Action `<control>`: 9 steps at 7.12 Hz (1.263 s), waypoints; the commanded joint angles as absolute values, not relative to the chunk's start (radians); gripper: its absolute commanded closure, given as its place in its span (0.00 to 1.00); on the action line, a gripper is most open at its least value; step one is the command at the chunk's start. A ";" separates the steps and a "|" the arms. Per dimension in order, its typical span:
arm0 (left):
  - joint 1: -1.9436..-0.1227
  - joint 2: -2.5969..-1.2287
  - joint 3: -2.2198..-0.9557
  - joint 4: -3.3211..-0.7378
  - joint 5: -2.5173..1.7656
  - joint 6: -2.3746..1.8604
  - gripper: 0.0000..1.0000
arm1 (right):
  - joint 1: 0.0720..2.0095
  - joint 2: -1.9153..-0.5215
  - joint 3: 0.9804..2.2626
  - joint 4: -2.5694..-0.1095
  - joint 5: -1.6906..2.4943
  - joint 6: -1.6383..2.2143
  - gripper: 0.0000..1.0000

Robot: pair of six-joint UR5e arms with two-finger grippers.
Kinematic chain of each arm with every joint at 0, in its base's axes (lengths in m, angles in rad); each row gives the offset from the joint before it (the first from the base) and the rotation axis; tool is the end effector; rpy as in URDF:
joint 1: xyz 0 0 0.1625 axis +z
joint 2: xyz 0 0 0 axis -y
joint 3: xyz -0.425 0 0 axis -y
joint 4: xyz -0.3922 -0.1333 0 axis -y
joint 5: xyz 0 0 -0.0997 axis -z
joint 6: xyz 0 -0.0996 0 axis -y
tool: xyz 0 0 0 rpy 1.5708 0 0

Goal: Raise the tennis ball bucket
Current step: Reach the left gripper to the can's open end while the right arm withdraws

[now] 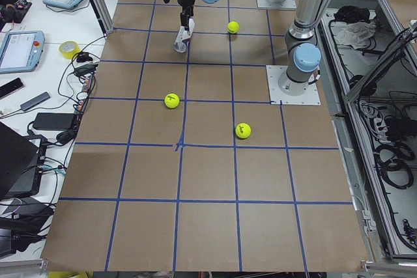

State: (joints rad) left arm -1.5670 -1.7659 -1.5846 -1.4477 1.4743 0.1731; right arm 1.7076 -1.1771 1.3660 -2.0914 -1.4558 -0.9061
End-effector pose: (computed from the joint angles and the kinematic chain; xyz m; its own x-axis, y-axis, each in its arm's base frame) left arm -0.1408 -0.5574 0.3908 -0.9811 0.1597 0.1093 0.1677 0.9835 0.0679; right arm 0.2354 -0.6487 0.4203 -0.5024 -0.8436 0.1894 -0.8501 0.4420 -0.2863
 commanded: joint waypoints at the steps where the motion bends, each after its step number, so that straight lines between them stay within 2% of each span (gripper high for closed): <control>1: -1.565 -1.902 -1.582 -1.357 1.308 0.184 0.00 | 1.674 -1.307 1.367 -1.946 -1.546 -0.884 0.00; 3: -1.522 -1.995 -1.574 -1.333 1.181 0.208 0.00 | 1.596 -1.371 1.368 -1.878 -1.536 -0.795 0.00; 7: -1.434 -2.106 -1.595 -1.339 0.878 0.324 0.01 | 1.568 -1.456 1.365 -1.709 -1.548 -0.534 0.00; 9: -1.431 -2.138 -1.603 -1.347 0.864 0.324 0.06 | 1.568 -1.482 1.365 -1.694 -1.549 -0.482 0.00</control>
